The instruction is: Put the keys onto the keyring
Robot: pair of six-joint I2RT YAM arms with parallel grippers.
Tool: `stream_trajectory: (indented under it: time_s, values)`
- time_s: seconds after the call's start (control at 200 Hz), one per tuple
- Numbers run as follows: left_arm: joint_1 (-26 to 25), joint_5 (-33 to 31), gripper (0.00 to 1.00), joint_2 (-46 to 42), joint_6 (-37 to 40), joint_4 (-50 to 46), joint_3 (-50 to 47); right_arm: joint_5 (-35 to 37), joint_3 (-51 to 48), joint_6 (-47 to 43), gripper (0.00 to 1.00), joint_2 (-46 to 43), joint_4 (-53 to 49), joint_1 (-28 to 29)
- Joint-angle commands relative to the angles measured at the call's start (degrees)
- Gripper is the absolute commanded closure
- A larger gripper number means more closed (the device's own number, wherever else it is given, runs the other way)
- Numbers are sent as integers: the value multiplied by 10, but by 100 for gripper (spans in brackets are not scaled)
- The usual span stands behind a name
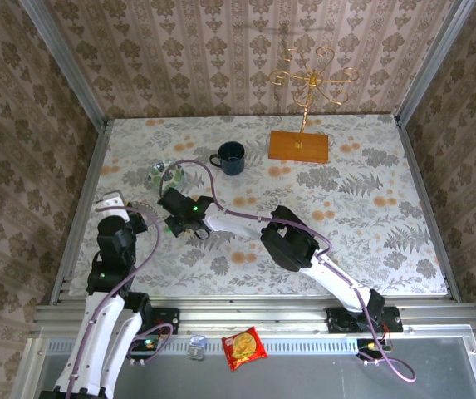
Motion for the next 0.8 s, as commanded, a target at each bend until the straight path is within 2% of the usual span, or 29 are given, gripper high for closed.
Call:
stream_trajectory:
  time_s: [0.0,0.305,0.44,0.585,0.795]
  values:
    - [3,39,100,-14,27,7,10,-2,-32,-12,100,-56,-14,0]
    - [-12,210,100,-4,82,41,11,26,-348,-28,100,-287,48,-1]
    - [-53,276,100,28,124,78,10,39,-480,-12,100,-391,38,0]
    - [-121,330,100,72,197,103,16,35,-600,11,100,-497,13,0]
    - [-189,402,100,159,240,120,39,5,-702,26,100,-615,-33,-1]
